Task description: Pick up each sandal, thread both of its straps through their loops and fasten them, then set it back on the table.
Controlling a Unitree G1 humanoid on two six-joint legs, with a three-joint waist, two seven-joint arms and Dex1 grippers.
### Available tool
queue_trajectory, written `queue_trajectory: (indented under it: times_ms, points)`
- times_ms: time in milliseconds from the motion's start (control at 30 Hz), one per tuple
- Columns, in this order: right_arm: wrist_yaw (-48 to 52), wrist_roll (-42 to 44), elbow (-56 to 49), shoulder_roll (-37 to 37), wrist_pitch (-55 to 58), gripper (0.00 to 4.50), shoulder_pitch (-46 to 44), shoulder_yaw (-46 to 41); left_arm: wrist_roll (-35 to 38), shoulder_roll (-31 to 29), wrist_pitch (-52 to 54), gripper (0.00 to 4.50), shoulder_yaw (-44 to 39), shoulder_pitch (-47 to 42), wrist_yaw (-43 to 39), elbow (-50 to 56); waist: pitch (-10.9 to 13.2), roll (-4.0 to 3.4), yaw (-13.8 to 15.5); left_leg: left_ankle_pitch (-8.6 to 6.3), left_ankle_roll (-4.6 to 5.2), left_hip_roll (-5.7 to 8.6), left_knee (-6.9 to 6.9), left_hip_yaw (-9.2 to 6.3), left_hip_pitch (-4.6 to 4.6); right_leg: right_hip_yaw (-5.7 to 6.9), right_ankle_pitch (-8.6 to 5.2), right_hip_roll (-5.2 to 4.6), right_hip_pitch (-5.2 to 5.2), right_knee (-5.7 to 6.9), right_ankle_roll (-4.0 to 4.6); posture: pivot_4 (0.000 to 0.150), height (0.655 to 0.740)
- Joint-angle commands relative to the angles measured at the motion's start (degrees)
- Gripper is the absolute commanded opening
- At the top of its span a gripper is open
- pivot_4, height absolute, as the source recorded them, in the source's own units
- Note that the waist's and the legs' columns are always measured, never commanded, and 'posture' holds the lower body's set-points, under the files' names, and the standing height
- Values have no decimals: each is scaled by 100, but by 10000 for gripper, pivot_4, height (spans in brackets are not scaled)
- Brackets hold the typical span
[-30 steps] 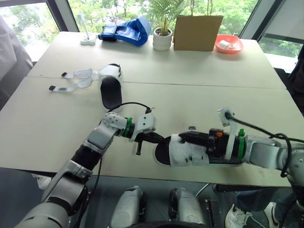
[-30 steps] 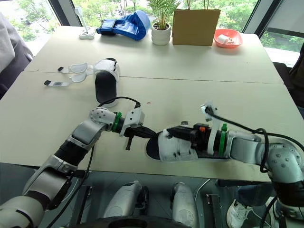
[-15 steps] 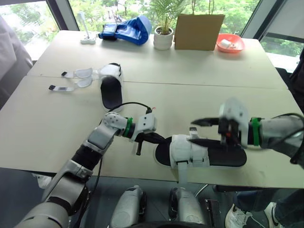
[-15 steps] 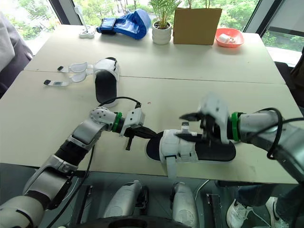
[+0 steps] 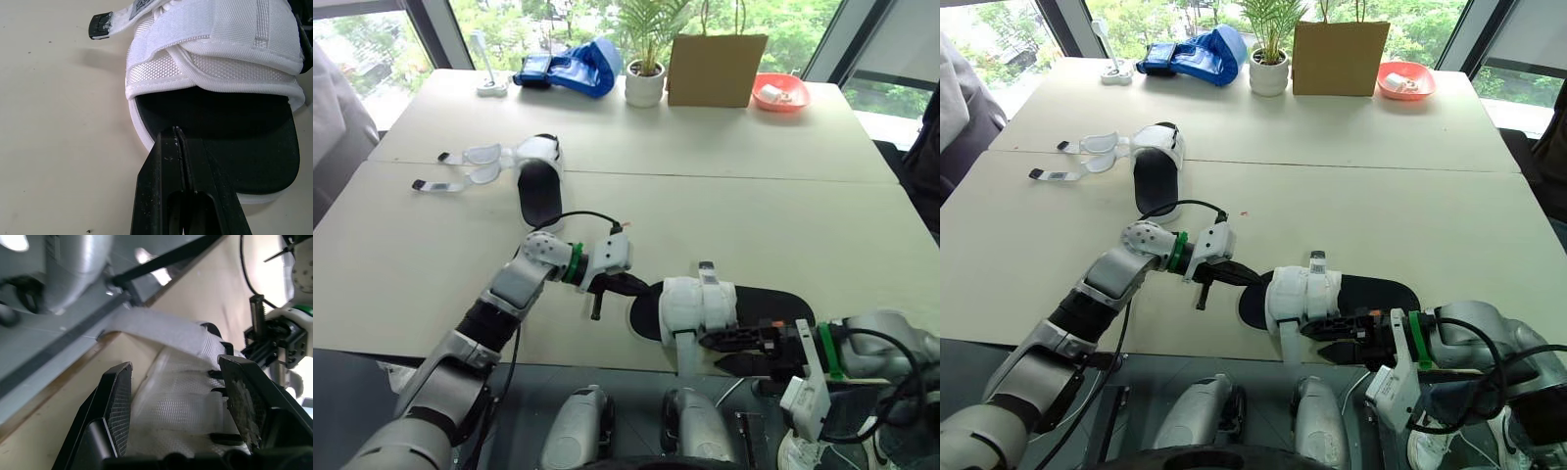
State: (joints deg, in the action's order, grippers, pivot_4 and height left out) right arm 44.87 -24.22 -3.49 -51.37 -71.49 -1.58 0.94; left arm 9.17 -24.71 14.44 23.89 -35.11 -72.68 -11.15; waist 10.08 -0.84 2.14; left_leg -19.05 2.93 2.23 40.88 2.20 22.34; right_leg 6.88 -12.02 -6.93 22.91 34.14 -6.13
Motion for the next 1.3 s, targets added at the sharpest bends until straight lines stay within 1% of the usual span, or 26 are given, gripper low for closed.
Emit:
queue_trajectory:
  times_ms: [33, 133, 167, 233, 267, 367, 433, 467, 600, 633, 700, 833, 933, 1067, 1100, 1167, 1267, 1300]
  points:
    - [-569, -648, 53, 285, -246, 29729, -161, -314, -177, -111, 112, 0, 79, 59, -25, -48, 0, -1, 0, 1, -2, -2, 0, 0, -2, 0, -1, 2, -2, 0, 2, 1500, 7214]
    - [-817, -762, -132, 404, -88, 29729, -231, -220, -189, -104, 112, 0, 75, -3, -27, -99, -1, -1, -2, 3, -6, -4, -1, -1, -4, -1, -2, 5, -3, 3, 5, 1500, 7214]
    - [-790, -535, -234, 304, 116, 29729, -162, -131, -188, -104, 118, 0, 71, -14, -28, -100, -1, -2, -1, 3, -7, -4, -1, -1, -4, -1, -2, 5, -2, 3, 5, 1500, 7214]
    - [-435, 820, -793, -291, 1143, 29729, 553, 123, -187, -109, 126, 0, 67, -32, -43, -104, 2, -10, 25, 4, -7, -4, 0, -1, -4, -1, -2, 5, -3, 3, 6, 1500, 7214]
    - [-332, 1263, -1010, -485, 1521, 29729, 791, 176, -190, -110, 126, 0, 66, -36, -50, -106, 3, -16, 45, 4, -6, -4, 0, -3, -2, 1, -2, 2, -5, 3, 6, 1500, 7214]
    - [-211, 1804, -1544, -851, 2193, 29729, 1141, 88, -191, -116, 121, 0, 66, -34, -59, -109, 3, -11, -7, 3, -7, -4, 0, -10, -4, 6, 0, -14, -10, -1, 10, 1500, 7214]
    - [-97, 2453, -2056, -1048, 2988, 29729, 1514, -97, -186, -124, 119, 0, 67, -14, -67, -102, 3, -15, 12, 3, -7, -4, 2, -10, -12, 5, -1, -16, -15, -2, 15, 1500, 7214]
    - [-57, 2494, -2213, -1095, 3064, 29729, 1614, -182, -181, -121, 120, 0, 70, 6, -72, -102, 3, -14, 18, 3, -8, -5, 2, -12, -13, 5, -5, -19, -14, 1, 22, 1500, 7214]
    - [-72, 1473, -2034, -1019, 2333, 29729, 1429, -166, -182, -96, 119, 0, 90, 35, -73, -94, 2, -11, 22, 0, -3, -5, 3, -13, -12, 6, -7, -20, -13, -2, 24, 1500, 7214]
    - [-234, 739, -1784, -894, 1907, 29729, 1136, -99, -180, -74, 127, 0, 91, 14, -71, -102, 3, -10, 19, -1, -1, -5, 3, -13, -10, 6, -7, -20, -11, -2, 24, 1500, 7214]
    - [-536, -261, -1378, -674, 1290, 29729, 719, 4, -174, -44, 147, 0, 86, -25, -70, -121, 2, -9, 14, -1, 0, -4, 6, -12, -6, 5, -3, -17, -7, -1, 17, 1500, 7214]
    - [-1118, -1133, -841, -297, 930, 29729, 421, 38, -176, -32, 183, 0, 62, -56, -76, -123, 2, -9, 43, 1, 2, -1, 6, -10, 11, 4, 0, -8, 13, 10, 11, 1500, 7214]
    - [-1410, -1381, -680, -136, 871, 29729, 276, 102, -179, -49, 210, 0, 38, -45, -76, -91, 2, -9, 15, 2, 1, 0, 6, -7, 10, 3, 0, -1, 9, 10, 10, 1500, 7214]
    - [-1644, -1093, -839, -84, 637, 29729, 222, 314, -172, -108, 248, 0, 7, -20, -86, -51, 2, -9, 11, 5, -4, -2, 7, -7, -1, 3, -2, 1, -3, 10, 13, 1500, 7214]
    - [-1683, -1064, -874, -85, 625, 27457, 218, 339, -173, -115, 245, 0, 4, -20, -88, -55, 2, -9, 8, 4, -4, -1, 7, -8, -2, 2, -3, 1, -2, 10, 15, 1500, 7214]
    - [-1763, -1029, -949, -69, 617, 21113, 238, 356, -175, -131, 247, 0, -1, -9, -83, -38, 2, -9, 8, 4, -4, -2, 6, -8, -2, 2, -2, 1, -1, 10, 13, 1500, 7214]
    - [-1774, -842, -989, -39, 748, 7125, 220, 489, -174, -136, 258, 0, -6, -16, -78, -34, 2, -9, 6, 5, -5, -2, 6, -8, -2, 2, -1, 3, -2, 10, 11, 1500, 7214]
    - [-1723, -644, -1008, -73, 855, 2105, 212, 567, -177, -134, 255, 0, -2, -11, -73, -32, 2, -9, 4, 5, -5, -3, 6, -7, -2, 2, -1, 3, -2, 10, 12, 1500, 7214]
